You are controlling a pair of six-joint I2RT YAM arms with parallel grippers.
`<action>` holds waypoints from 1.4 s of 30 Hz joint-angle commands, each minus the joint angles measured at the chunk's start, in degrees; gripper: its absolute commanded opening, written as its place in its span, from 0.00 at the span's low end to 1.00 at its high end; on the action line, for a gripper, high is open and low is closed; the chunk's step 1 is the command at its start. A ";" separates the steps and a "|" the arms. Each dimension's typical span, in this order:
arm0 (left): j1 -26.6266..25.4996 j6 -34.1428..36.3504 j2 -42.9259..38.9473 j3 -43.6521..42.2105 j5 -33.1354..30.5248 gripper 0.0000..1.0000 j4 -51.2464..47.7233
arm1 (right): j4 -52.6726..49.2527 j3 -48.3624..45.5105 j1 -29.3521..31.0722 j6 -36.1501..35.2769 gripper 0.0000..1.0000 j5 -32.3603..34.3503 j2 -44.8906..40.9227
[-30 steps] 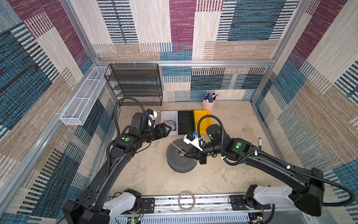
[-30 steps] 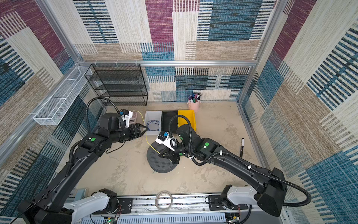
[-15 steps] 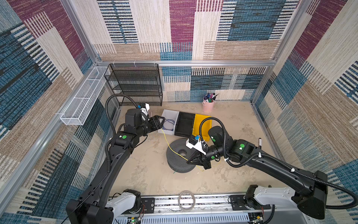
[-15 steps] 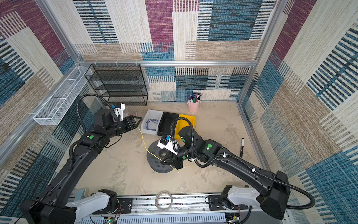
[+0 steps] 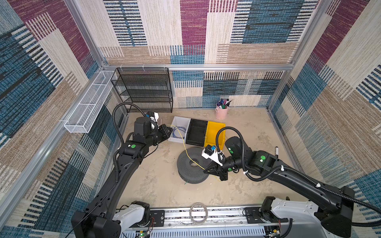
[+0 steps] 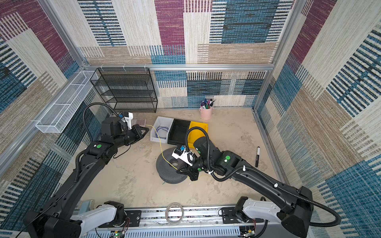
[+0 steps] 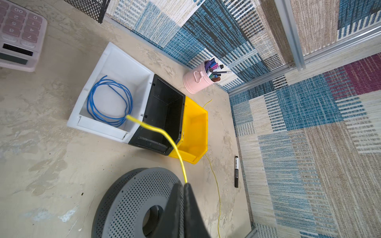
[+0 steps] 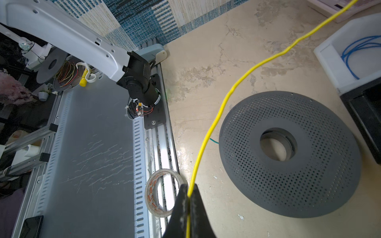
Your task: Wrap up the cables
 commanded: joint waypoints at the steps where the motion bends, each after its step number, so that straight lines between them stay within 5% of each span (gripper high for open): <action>1: 0.09 -1.41 -2.05 -0.47 0.41 0.41 -4.28 | 1.38 -0.21 -0.14 1.18 0.00 1.83 -0.31; 7: 0.01 -4.94 -2.80 -4.73 7.60 0.75 1.45 | 2.27 -0.56 -0.14 2.12 0.00 -0.70 -0.91; 20: -0.79 -6.29 6.86 -4.22 9.83 0.79 16.01 | 2.18 -0.68 -0.14 3.10 0.00 -4.81 -1.14; 25: -0.79 -6.08 9.79 -3.00 8.34 0.66 16.69 | 2.20 -1.08 -0.14 3.27 0.00 -5.93 -1.79; 29: -0.79 -6.38 10.55 -3.06 7.28 0.33 16.47 | 1.57 -1.58 -0.14 3.37 0.00 -5.28 -2.87; 35: -0.79 -7.46 9.97 -3.90 5.73 0.00 15.23 | 0.85 -4.43 -0.14 3.43 0.00 -1.73 -3.11; 39: -0.79 -7.64 8.51 -4.51 3.63 0.00 13.37 | -1.08 -4.21 -0.14 2.99 0.01 5.29 -2.77; 40: -0.79 -7.45 8.06 -4.43 3.17 0.00 12.49 | -1.97 -3.57 -0.14 3.46 0.07 8.51 -2.48; 42: -0.96 -7.18 7.11 -4.33 1.58 0.00 10.17 | -2.22 -3.38 -0.15 4.69 0.43 13.35 -2.19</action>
